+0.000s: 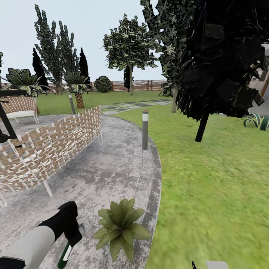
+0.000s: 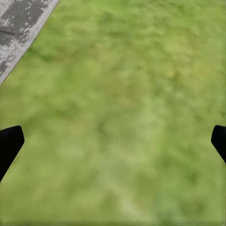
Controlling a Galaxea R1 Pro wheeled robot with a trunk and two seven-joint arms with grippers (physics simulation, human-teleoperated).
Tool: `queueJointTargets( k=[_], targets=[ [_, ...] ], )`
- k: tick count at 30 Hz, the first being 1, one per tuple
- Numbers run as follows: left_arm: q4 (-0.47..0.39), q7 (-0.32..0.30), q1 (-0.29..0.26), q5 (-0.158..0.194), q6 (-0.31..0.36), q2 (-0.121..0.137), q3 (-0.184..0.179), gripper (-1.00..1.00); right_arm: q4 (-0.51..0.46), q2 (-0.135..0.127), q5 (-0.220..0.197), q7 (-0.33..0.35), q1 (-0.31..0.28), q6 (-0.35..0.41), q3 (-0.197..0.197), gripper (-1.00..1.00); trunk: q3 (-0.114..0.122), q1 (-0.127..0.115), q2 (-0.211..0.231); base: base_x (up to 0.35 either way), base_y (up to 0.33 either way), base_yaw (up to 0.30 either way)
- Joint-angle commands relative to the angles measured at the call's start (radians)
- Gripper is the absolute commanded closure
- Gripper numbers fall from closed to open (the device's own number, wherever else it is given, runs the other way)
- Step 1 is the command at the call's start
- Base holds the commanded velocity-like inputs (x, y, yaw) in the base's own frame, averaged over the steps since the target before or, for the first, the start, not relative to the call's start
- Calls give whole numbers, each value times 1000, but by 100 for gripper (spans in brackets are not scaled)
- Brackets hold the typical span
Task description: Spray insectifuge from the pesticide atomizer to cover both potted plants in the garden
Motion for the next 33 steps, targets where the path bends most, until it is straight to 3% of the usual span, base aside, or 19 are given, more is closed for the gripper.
queueJointTargets(
  k=[1,6,15,21,28,33],
  targets=[
    [-3,-7,0,-4,6,0,-4,100,1,0,10,-5,-1,-3,-5,-100,-1,0,0,0,0,0],
    [-13,-7,-2,-5,9,-2,-2,100,1,0,10,-5,-1,-3,-5,-100,-8,0,0,0,0,0],
    [-14,-4,-5,-6,9,5,-2,100,1,-1,10,-5,-1,-3,-5,-100,-51,34,-63,0,0,0],
    [-5,2,1,-5,7,36,-1,100,1,0,10,-5,-1,-3,-5,-100,-72,57,-105,0,0,0],
    [-6,62,13,4,5,35,8,100,1,0,10,-5,-1,-3,-5,-100,-72,57,-105,0,0,0],
    [-17,62,0,7,8,23,6,100,1,-1,10,-5,-1,-3,-5,-100,-72,57,-105,0,0,0]
  ],
)
